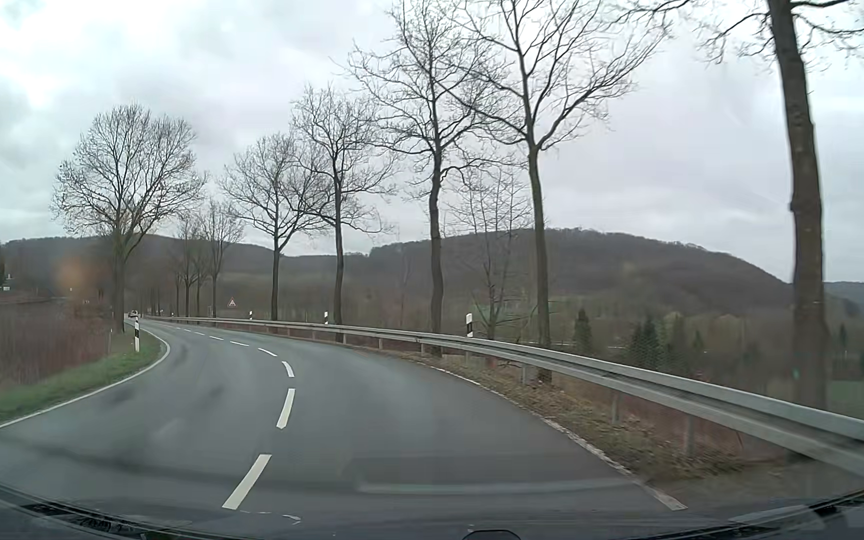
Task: Follow the waypoints while adhering to traffic rules and regulations
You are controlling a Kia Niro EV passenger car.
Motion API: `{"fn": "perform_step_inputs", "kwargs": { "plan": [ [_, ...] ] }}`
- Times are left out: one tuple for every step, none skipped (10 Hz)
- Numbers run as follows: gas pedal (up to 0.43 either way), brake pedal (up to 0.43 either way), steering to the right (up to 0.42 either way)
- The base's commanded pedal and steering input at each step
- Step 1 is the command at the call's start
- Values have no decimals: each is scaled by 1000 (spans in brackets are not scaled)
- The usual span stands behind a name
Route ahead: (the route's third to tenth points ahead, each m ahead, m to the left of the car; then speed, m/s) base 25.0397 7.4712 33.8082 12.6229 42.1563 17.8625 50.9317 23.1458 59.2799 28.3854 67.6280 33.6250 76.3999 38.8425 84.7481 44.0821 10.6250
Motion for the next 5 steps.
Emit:
{"fn": "perform_step_inputs", "kwargs": {
  "plan": [
    [339, 0, -101],
    [339, 0, -101],
    [339, 0, -101],
    [339, 0, -100],
    [339, 0, -98]
  ]
}}
